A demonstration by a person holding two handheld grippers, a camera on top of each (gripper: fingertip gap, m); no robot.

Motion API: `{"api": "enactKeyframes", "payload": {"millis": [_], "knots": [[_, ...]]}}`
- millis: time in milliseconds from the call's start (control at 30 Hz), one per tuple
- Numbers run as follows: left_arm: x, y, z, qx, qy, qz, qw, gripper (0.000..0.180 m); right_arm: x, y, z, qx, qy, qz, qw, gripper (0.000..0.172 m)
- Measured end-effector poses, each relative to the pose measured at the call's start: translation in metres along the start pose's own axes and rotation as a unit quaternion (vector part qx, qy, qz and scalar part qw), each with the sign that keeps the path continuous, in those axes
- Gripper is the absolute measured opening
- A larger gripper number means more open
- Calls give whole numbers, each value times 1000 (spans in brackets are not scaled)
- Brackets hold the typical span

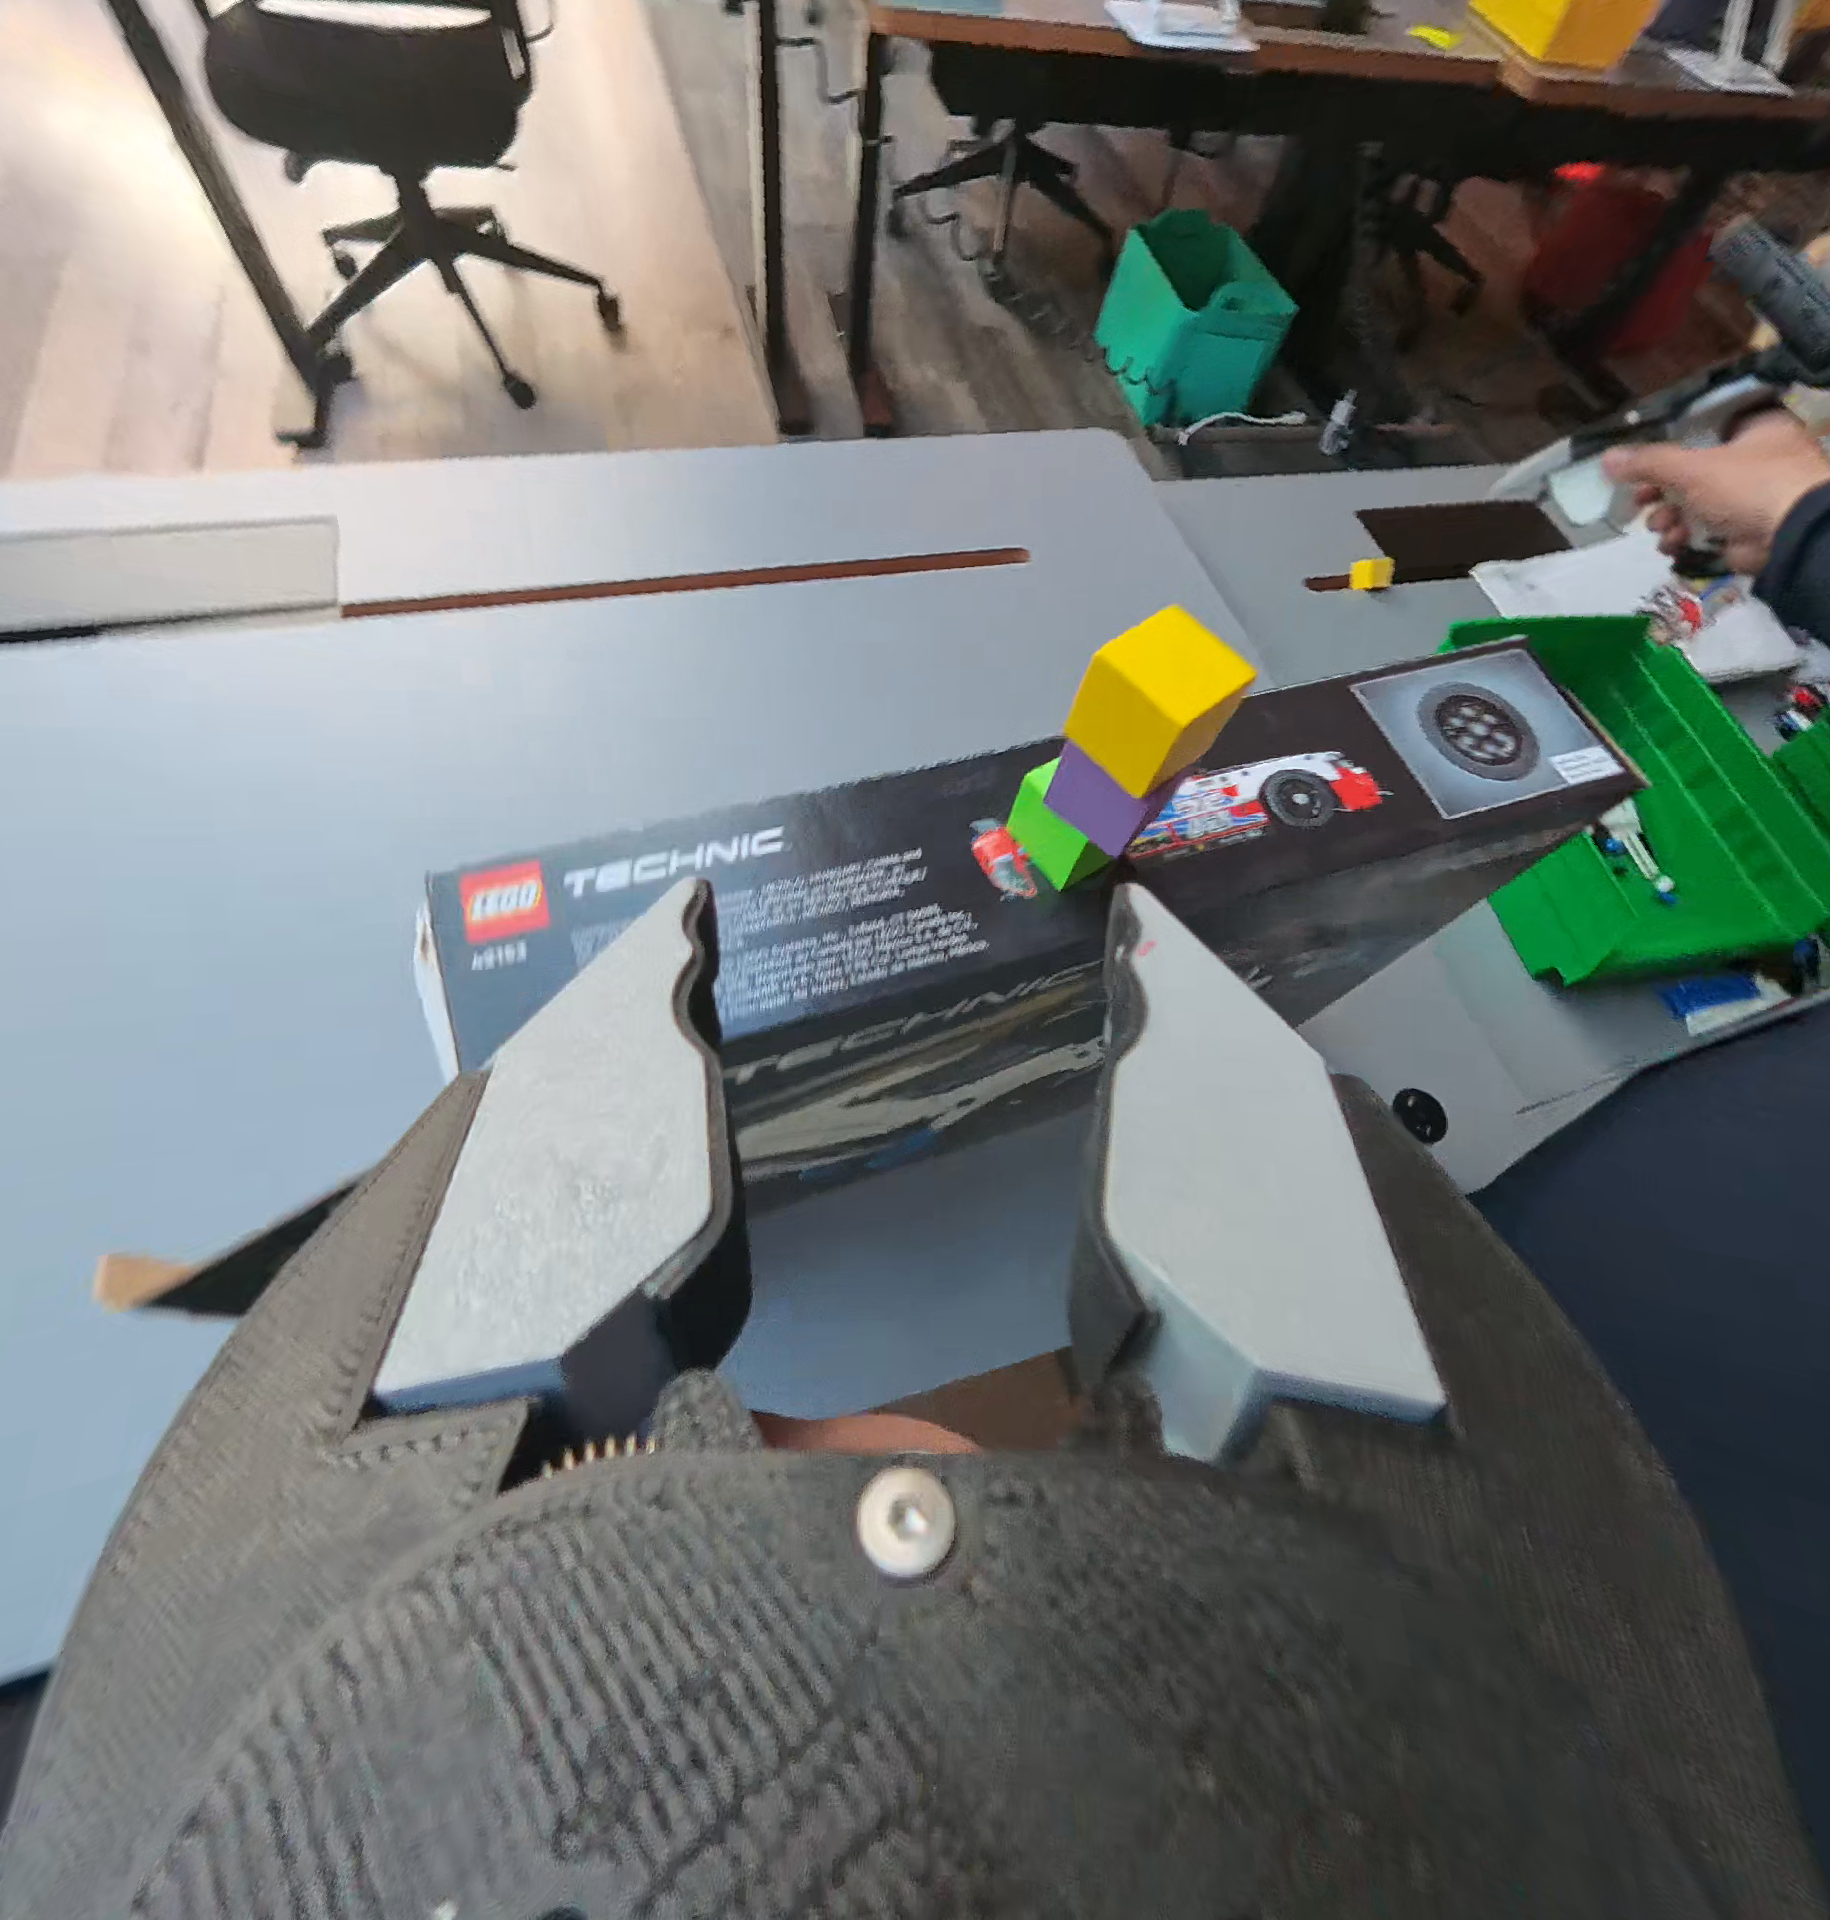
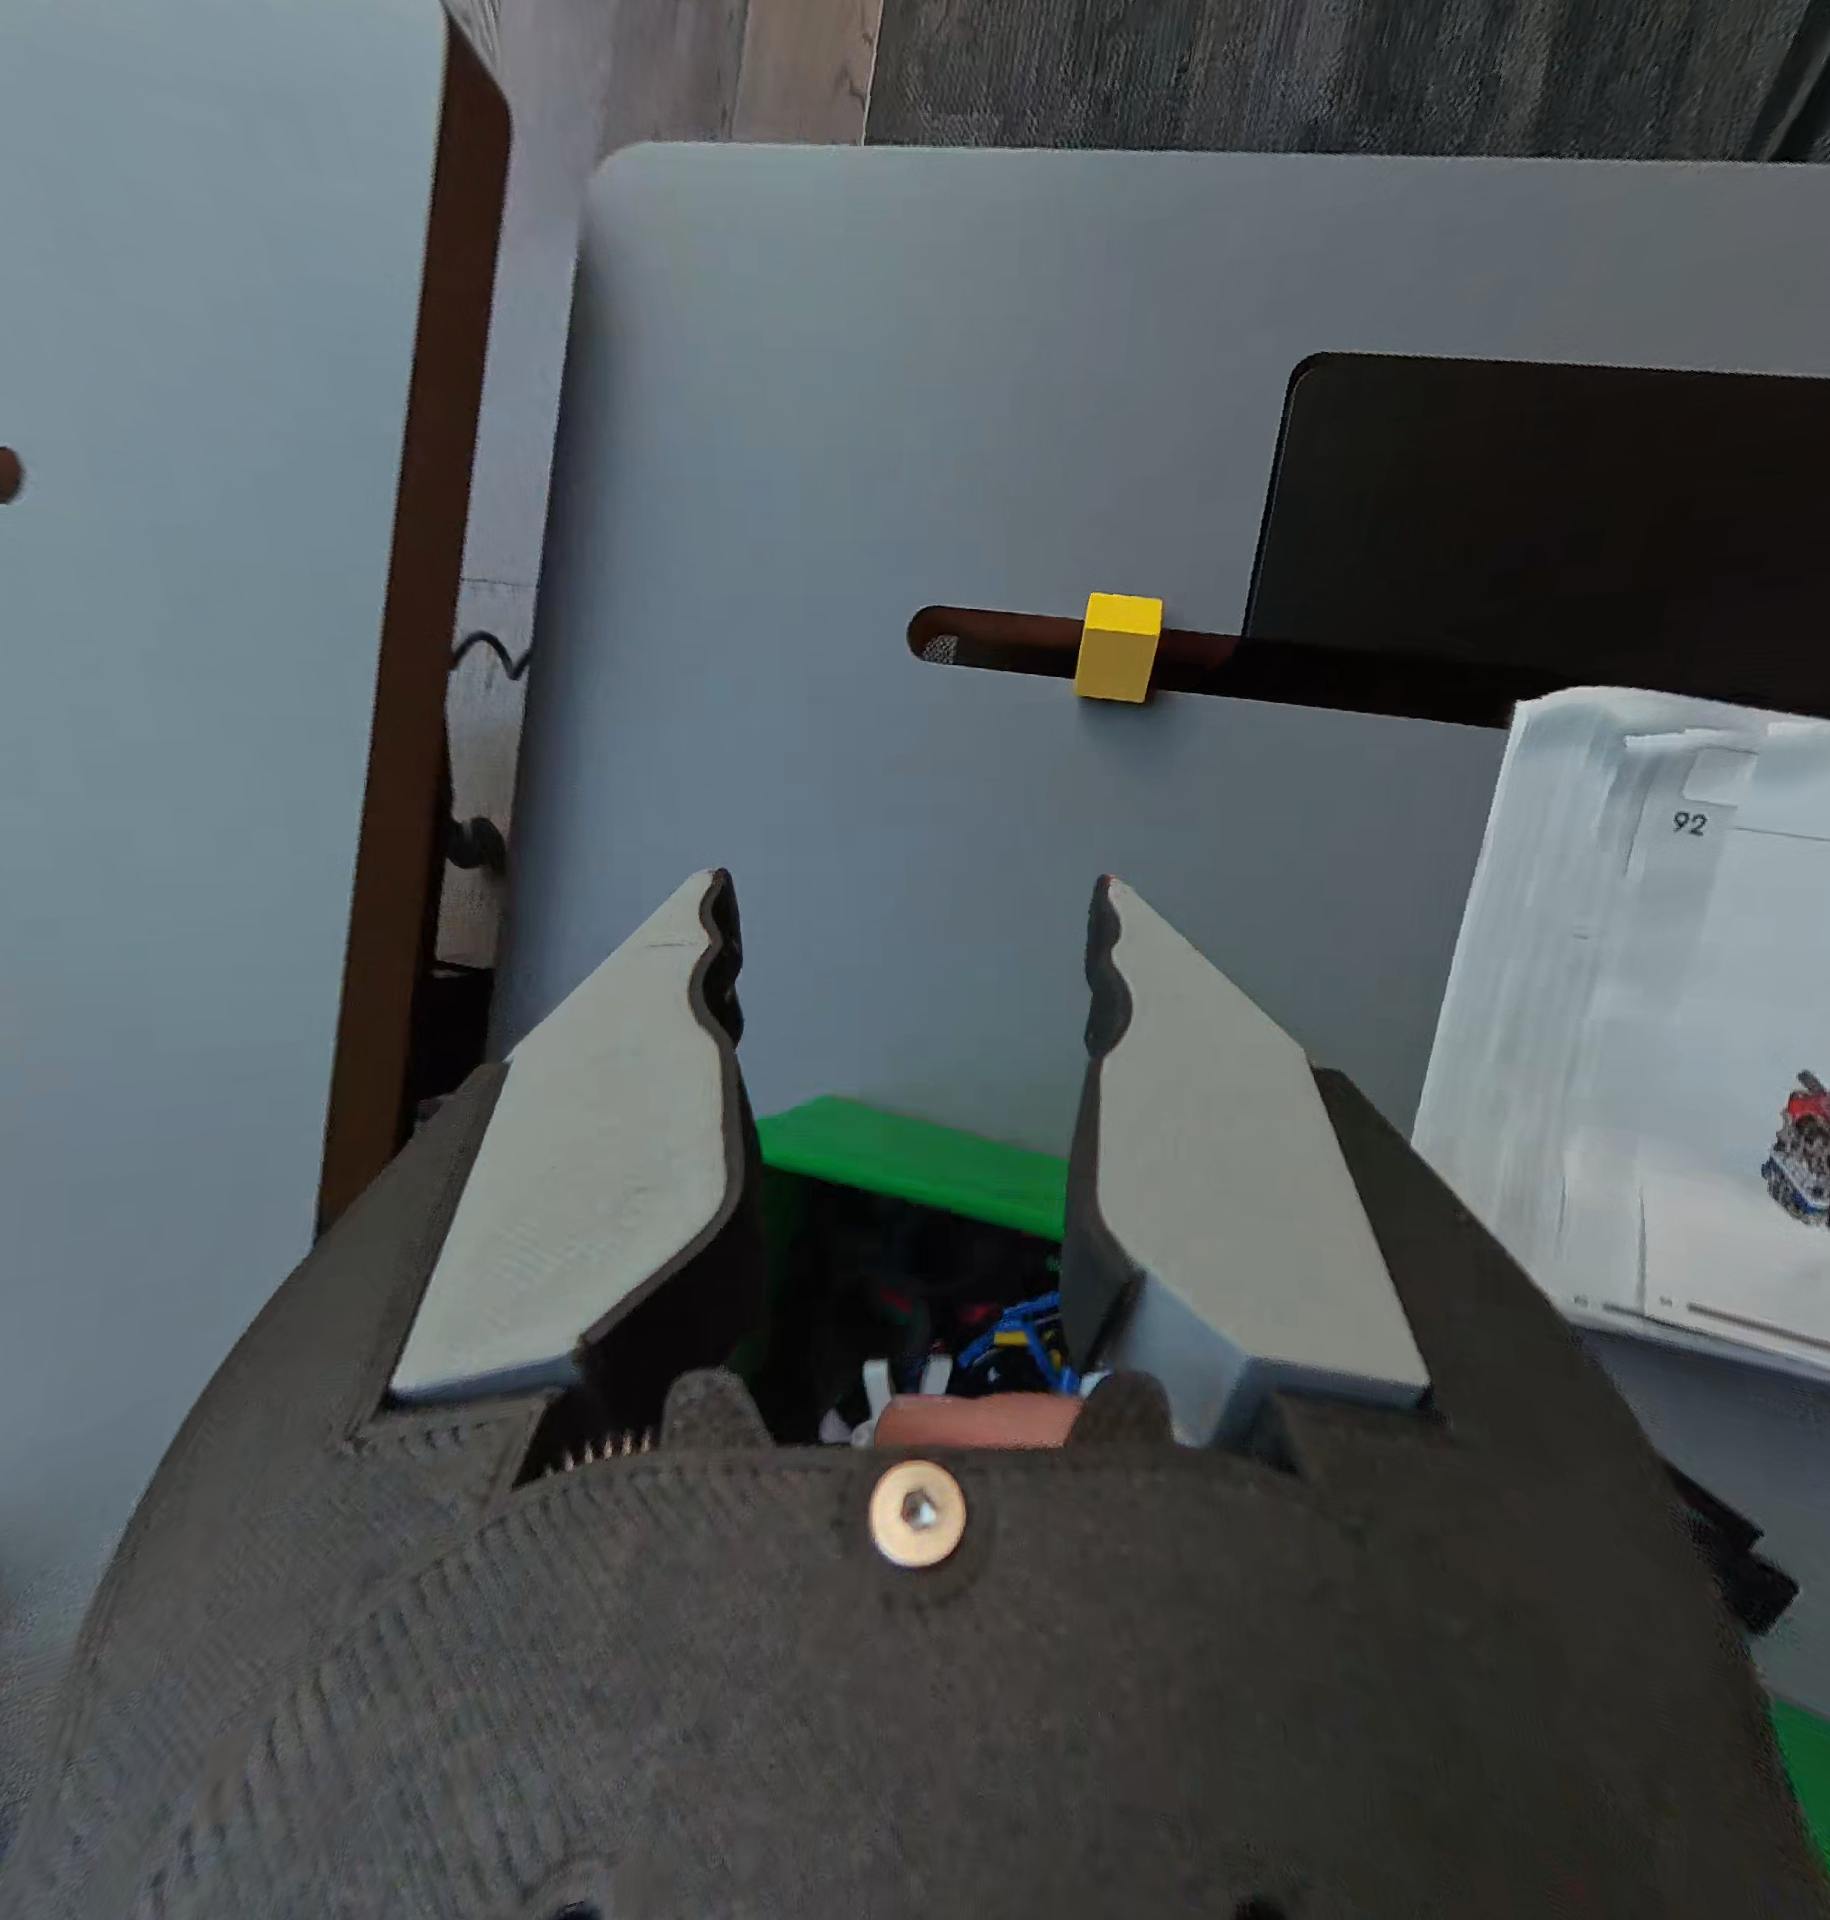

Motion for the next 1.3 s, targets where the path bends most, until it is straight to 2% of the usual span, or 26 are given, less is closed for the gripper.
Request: {"api": "enactKeyframes", "payload": {"millis": [100, 233, 433, 500, 567, 600, 800, 900, 1033, 1133, 1300], "knots": [[-7, 29, 5, -61, -43, 39, 996, 73, 42, -6, -32, 1, 16, 52, 999, 62], [-22, 69, 8, -91, -100, 82, 987, 73, 89, -8, -60, 7, 23, 98, 995, 60], [-34, 120, 15, -175, -140, 157, 962, 72, 129, -4, -93, 7, 47, 142, 989, 54], [-37, 129, 13, -190, -146, 168, 956, 71, 139, -2, -100, 6, 49, 155, 987, 53], [-37, 134, 12, -199, -153, 173, 953, 70, 143, -6, -106, -11, 63, 148, 987, 29], [-37, 135, 11, -202, -155, 175, 951, 69, 145, -7, -106, -15, 63, 146, 987, 26], [-24, 129, 3, -190, -147, 177, 955, 68, 138, -16, -100, -38, 46, 118, 991, 25], [-18, 124, -1, -168, -138, 171, 961, 67, 116, -32, -73, -59, 1, 58, 997, 25], [-15, 120, 2, -159, -138, 149, 966, 63, 60, -55, 0, -109, -94, -43, 989, 26], [-16, 114, 10, -157, -144, 123, 969, 59, 10, -59, 67, -159, -159, -94, 970, 25], [-21, 90, 24, -135, -155, 64, 977, 55, -71, -48, 194, -251, -263, -153, 919, 26]]}}
Point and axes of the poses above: each gripper's, where its closed fingertips meet, x out along the fingers, y out of its underside, z = x × y across the jaws, the point moved 3 cm from there along -x, back along the fingers, and after that the axes turned 15 degrees about -y, right-handed, at the moved point
